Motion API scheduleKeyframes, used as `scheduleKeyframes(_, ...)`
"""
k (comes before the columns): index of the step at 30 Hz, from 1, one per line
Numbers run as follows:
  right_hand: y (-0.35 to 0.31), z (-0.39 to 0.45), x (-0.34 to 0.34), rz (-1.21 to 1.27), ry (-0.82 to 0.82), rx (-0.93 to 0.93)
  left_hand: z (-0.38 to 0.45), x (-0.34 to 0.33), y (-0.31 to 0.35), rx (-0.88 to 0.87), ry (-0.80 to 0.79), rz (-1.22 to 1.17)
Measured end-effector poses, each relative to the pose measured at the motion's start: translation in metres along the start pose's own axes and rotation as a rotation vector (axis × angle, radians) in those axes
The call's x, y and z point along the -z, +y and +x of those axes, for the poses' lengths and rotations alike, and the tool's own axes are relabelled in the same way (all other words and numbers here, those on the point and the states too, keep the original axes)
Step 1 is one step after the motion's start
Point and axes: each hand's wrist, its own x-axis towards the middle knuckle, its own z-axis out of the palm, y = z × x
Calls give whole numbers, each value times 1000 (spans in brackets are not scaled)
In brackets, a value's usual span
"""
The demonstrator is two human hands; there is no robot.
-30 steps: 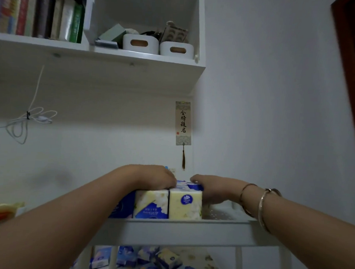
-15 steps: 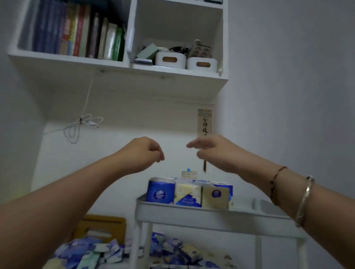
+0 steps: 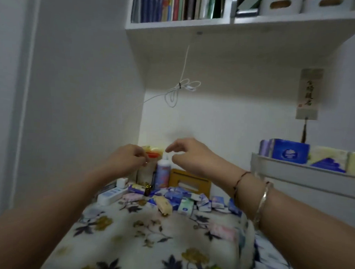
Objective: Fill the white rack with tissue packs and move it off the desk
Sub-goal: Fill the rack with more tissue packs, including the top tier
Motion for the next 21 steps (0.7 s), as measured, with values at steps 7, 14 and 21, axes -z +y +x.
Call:
scheduleKeyframes(7, 76, 44, -133, 43, -166, -262, -9, -71, -111, 161, -92, 45)
scheduleKeyframes(14, 152, 67, -195, 36, -47, -421, 17, -160, -146, 255, -199, -80)
scheduleKeyframes(21, 188, 90, -226, -33, 3, -376, 69, -224, -167, 183, -185, 256)
